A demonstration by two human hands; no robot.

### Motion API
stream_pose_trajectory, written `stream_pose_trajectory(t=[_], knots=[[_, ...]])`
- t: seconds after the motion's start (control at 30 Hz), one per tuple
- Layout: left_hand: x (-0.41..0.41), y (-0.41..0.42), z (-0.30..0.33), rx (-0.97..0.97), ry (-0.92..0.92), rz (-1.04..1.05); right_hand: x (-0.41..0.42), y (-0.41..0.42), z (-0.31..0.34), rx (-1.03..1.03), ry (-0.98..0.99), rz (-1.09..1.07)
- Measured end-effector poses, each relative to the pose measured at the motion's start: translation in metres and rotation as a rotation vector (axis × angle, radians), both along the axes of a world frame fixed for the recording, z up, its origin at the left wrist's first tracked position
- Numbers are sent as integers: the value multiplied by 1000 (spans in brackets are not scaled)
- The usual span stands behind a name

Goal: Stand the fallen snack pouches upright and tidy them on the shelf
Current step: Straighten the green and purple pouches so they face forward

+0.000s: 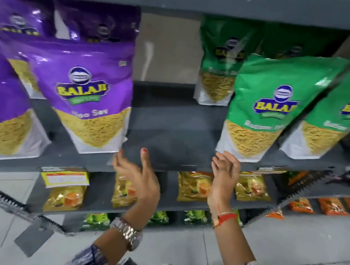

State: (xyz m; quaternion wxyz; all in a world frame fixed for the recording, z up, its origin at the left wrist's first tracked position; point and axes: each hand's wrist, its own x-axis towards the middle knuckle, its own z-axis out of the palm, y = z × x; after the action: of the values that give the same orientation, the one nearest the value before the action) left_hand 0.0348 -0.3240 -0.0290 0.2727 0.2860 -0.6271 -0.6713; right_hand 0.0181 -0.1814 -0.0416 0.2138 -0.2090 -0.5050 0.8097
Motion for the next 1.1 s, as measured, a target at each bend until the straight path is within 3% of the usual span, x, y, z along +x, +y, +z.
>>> stream_pose_trajectory(t=[0.13,0.37,0.47,0.63,0.8,1.1], knots=[[9,88,0,167,43,-373,-11,83,6,-75,-20,-223],[-16,229,31,34,72,-855,-36,245,37,-17,5,-428],[-44,275,43,5,96,-915,-53,297,48,86,-12,-312],[-85,322,47,-108,-45,-936,-78,351,61,275,-97,135],[-105,344,41,0,8,-959,-84,376,56,385,-157,521],[-116,354,38,-110,79,-930,-95,378,44,393,-82,504]])
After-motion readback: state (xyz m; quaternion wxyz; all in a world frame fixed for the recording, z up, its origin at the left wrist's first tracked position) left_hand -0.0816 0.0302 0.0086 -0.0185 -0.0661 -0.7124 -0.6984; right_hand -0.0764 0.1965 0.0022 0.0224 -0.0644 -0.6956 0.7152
